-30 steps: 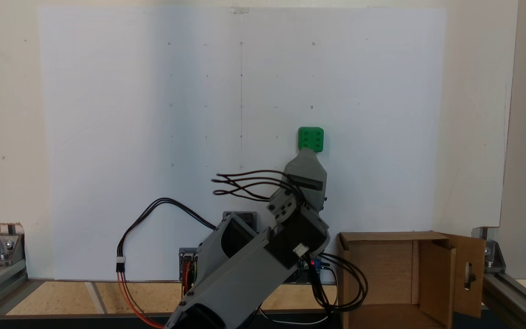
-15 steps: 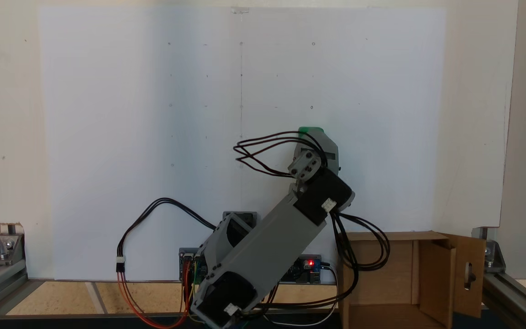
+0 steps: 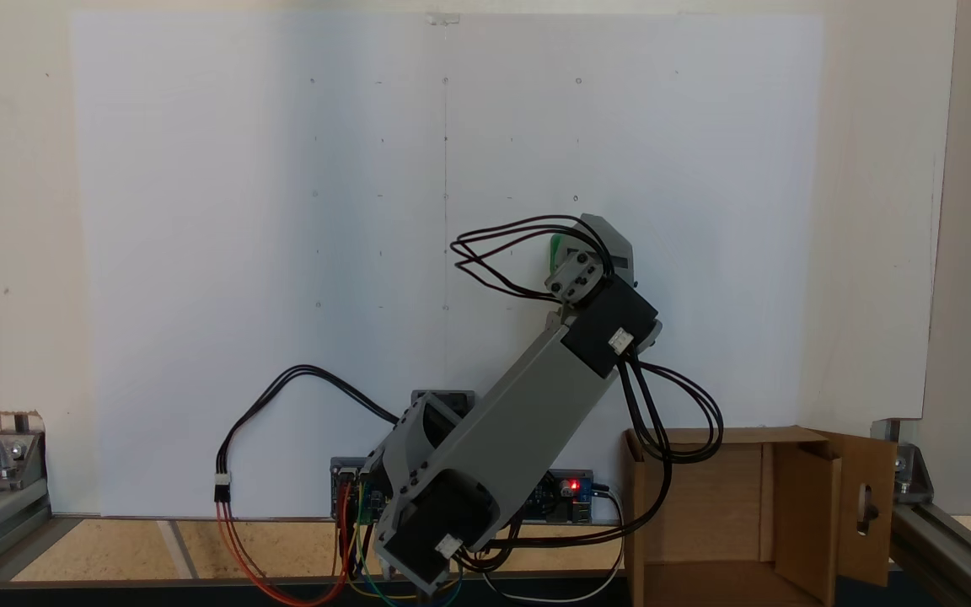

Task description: Grasp a green dice and put it in the bin.

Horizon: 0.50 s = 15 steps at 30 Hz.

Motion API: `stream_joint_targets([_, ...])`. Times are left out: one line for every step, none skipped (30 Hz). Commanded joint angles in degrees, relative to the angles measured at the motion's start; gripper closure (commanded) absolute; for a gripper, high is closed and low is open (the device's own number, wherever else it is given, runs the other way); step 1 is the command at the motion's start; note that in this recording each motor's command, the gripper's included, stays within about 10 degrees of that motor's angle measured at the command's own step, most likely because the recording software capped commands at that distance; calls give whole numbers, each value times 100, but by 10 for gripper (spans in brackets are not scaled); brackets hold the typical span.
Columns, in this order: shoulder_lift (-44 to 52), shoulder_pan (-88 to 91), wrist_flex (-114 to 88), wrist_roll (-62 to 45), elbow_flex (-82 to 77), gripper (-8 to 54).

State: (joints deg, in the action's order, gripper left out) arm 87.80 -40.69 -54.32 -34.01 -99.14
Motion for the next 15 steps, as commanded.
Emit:
stream_joint_targets([9, 0, 343, -466, -35, -25])
stream_joint_targets([-9, 0, 439, -466, -149, -25])
stream_joint_targets([-26, 9, 510, -466, -220, -25])
stream_joint_targets([-53, 9, 589, -466, -281, -25])
stream_joint_targets([-88, 9, 659, -475, -325, -25])
stream_joint_targets([-97, 9, 721, -483, -352, -25])
stream_joint_targets([-132, 9, 773, -492, -369, -25])
stream_joint_targets([-220, 9, 853, -501, -369, -25])
stream_joint_targets([-246, 9, 914, -519, -387, -25])
stream_joint_targets([-272, 9, 976, -545, -404, -25])
stream_joint_targets([-360, 9, 1002, -598, -404, -25])
stream_joint_targets([-404, 9, 1002, -642, -422, -25])
stream_joint_targets([-404, 9, 1002, -677, -466, -25])
stream_joint_targets([-404, 9, 1002, -703, -519, -25])
stream_joint_targets([-404, 9, 1020, -738, -580, -25])
